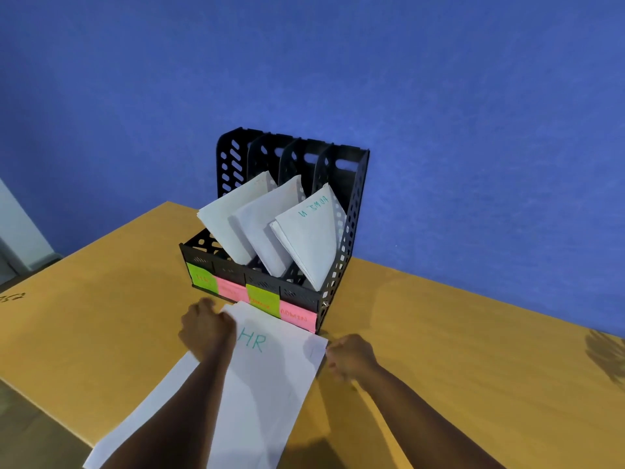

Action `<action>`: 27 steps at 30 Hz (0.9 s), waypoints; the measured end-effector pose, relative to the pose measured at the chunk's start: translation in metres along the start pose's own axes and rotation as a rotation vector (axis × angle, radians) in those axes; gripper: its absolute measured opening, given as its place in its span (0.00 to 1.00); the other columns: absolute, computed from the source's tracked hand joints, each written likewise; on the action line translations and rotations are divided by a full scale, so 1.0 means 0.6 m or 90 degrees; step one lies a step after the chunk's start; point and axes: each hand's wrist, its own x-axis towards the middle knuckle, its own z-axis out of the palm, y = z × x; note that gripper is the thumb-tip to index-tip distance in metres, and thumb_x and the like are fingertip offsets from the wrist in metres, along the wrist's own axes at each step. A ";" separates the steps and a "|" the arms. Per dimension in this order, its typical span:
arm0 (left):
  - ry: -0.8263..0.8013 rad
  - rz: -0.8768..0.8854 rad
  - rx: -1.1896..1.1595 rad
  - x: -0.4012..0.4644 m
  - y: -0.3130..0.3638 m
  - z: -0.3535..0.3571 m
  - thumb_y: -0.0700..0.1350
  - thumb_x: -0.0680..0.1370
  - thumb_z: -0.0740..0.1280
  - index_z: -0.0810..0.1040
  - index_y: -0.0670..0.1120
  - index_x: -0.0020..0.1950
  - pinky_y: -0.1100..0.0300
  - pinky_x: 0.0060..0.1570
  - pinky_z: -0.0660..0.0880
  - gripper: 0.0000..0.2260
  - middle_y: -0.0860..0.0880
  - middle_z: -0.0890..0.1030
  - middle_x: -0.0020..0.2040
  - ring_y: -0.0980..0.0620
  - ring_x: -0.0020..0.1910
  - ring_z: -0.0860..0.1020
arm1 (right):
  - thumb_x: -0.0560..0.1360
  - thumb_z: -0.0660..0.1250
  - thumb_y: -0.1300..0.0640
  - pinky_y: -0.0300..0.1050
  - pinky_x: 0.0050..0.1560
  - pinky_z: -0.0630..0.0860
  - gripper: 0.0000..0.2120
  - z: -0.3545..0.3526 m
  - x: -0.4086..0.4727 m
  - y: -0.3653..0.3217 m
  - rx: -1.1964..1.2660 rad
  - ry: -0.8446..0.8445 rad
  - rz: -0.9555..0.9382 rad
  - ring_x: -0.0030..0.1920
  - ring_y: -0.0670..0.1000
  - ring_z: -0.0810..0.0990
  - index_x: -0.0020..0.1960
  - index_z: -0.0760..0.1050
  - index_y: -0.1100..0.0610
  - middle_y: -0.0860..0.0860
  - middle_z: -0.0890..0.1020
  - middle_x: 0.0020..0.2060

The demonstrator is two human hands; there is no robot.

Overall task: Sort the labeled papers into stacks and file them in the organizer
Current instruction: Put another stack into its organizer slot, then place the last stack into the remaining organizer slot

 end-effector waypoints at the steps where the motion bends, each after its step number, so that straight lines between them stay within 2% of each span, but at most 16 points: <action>1: -0.038 -0.061 0.050 0.000 -0.029 0.001 0.38 0.72 0.64 0.74 0.37 0.58 0.45 0.55 0.69 0.15 0.35 0.75 0.58 0.36 0.59 0.71 | 0.74 0.63 0.60 0.47 0.41 0.76 0.12 0.012 -0.006 0.009 0.031 -0.029 0.042 0.41 0.56 0.77 0.55 0.76 0.65 0.59 0.80 0.46; 3: -0.102 -0.163 0.120 -0.007 -0.073 -0.001 0.43 0.75 0.61 0.70 0.37 0.62 0.45 0.61 0.65 0.17 0.35 0.71 0.62 0.37 0.63 0.68 | 0.75 0.65 0.59 0.47 0.45 0.77 0.16 0.034 -0.021 0.021 0.094 -0.080 0.108 0.47 0.56 0.78 0.59 0.70 0.65 0.59 0.77 0.52; 5: -0.130 -0.174 0.167 -0.012 -0.100 -0.005 0.48 0.77 0.61 0.68 0.38 0.64 0.45 0.62 0.64 0.20 0.37 0.69 0.63 0.38 0.64 0.66 | 0.76 0.65 0.58 0.46 0.50 0.78 0.13 0.050 -0.031 0.022 0.120 -0.093 0.115 0.52 0.55 0.79 0.57 0.69 0.62 0.57 0.77 0.53; 7: -0.154 -0.122 0.216 -0.011 -0.109 -0.008 0.54 0.77 0.61 0.67 0.39 0.65 0.46 0.62 0.66 0.23 0.38 0.69 0.64 0.38 0.65 0.67 | 0.75 0.65 0.57 0.42 0.42 0.75 0.08 0.068 -0.038 0.019 0.124 -0.078 0.103 0.43 0.50 0.78 0.52 0.71 0.59 0.52 0.77 0.44; 8: -0.174 -0.099 0.225 -0.010 -0.109 -0.009 0.56 0.76 0.62 0.67 0.40 0.65 0.47 0.61 0.67 0.25 0.38 0.69 0.64 0.38 0.65 0.67 | 0.75 0.65 0.57 0.42 0.41 0.72 0.10 0.078 -0.043 0.017 0.127 -0.073 0.098 0.44 0.51 0.78 0.53 0.70 0.60 0.53 0.78 0.45; 9: -0.199 -0.085 0.219 -0.010 -0.108 -0.009 0.58 0.75 0.63 0.67 0.40 0.66 0.47 0.61 0.67 0.27 0.39 0.70 0.64 0.38 0.65 0.68 | 0.74 0.66 0.56 0.42 0.44 0.73 0.18 0.089 -0.047 0.016 0.133 -0.071 0.092 0.50 0.53 0.79 0.60 0.69 0.63 0.55 0.78 0.52; 11: -0.265 -0.076 0.191 -0.008 -0.103 -0.010 0.60 0.71 0.67 0.66 0.40 0.65 0.48 0.61 0.69 0.32 0.39 0.70 0.64 0.38 0.65 0.69 | 0.73 0.67 0.56 0.45 0.55 0.75 0.30 0.109 -0.053 0.014 0.158 -0.053 0.098 0.63 0.57 0.74 0.70 0.62 0.65 0.58 0.73 0.65; 13: -0.321 -0.077 0.175 -0.005 -0.096 -0.015 0.58 0.68 0.72 0.67 0.39 0.64 0.51 0.58 0.72 0.33 0.39 0.73 0.63 0.39 0.64 0.71 | 0.72 0.68 0.57 0.46 0.59 0.75 0.32 0.114 -0.060 0.017 0.203 -0.031 0.097 0.64 0.58 0.73 0.71 0.59 0.64 0.58 0.72 0.66; 15: -0.361 -0.082 0.168 -0.004 -0.089 -0.024 0.54 0.67 0.75 0.70 0.38 0.61 0.53 0.55 0.73 0.30 0.40 0.76 0.60 0.41 0.61 0.74 | 0.72 0.68 0.61 0.46 0.57 0.76 0.30 0.108 -0.060 0.026 0.246 -0.015 0.091 0.61 0.58 0.75 0.70 0.60 0.63 0.58 0.74 0.63; 18: -0.418 -0.129 0.052 -0.012 -0.084 -0.027 0.46 0.67 0.76 0.75 0.35 0.58 0.52 0.56 0.74 0.25 0.38 0.79 0.57 0.39 0.57 0.77 | 0.70 0.68 0.65 0.51 0.58 0.77 0.24 0.090 -0.058 0.046 0.290 -0.024 0.074 0.58 0.58 0.77 0.65 0.67 0.62 0.58 0.78 0.59; 20: -0.487 -0.172 -0.086 -0.031 -0.081 -0.024 0.42 0.67 0.76 0.75 0.32 0.61 0.47 0.60 0.74 0.26 0.35 0.79 0.58 0.36 0.57 0.77 | 0.70 0.69 0.67 0.49 0.56 0.77 0.22 0.079 -0.062 0.060 0.315 -0.032 0.061 0.57 0.58 0.78 0.62 0.71 0.62 0.58 0.79 0.57; 22: -0.540 -0.184 -0.166 -0.055 -0.077 -0.018 0.44 0.68 0.76 0.68 0.34 0.68 0.47 0.67 0.68 0.33 0.36 0.72 0.67 0.37 0.65 0.71 | 0.69 0.69 0.69 0.46 0.52 0.76 0.20 0.066 -0.065 0.078 0.339 -0.021 0.045 0.55 0.57 0.79 0.60 0.73 0.62 0.57 0.80 0.55; 24: -0.545 -0.167 -0.215 -0.076 -0.070 -0.013 0.47 0.69 0.75 0.60 0.37 0.73 0.51 0.69 0.62 0.38 0.40 0.65 0.73 0.41 0.72 0.64 | 0.69 0.70 0.70 0.49 0.55 0.76 0.19 0.052 -0.067 0.102 0.385 -0.026 0.047 0.55 0.58 0.79 0.59 0.74 0.63 0.58 0.81 0.55; 25: -0.546 -0.156 -0.238 -0.083 -0.066 -0.012 0.47 0.69 0.75 0.59 0.38 0.73 0.53 0.68 0.62 0.39 0.42 0.65 0.73 0.43 0.72 0.64 | 0.69 0.70 0.70 0.52 0.57 0.76 0.19 0.045 -0.067 0.114 0.416 -0.038 0.051 0.55 0.59 0.79 0.59 0.74 0.63 0.59 0.81 0.56; 27: -0.591 -0.157 -0.293 -0.091 -0.054 -0.016 0.47 0.68 0.76 0.63 0.39 0.72 0.55 0.65 0.64 0.38 0.44 0.72 0.67 0.44 0.67 0.69 | 0.68 0.72 0.70 0.53 0.59 0.75 0.17 0.036 -0.071 0.133 0.463 -0.027 0.043 0.55 0.59 0.79 0.57 0.76 0.64 0.58 0.81 0.56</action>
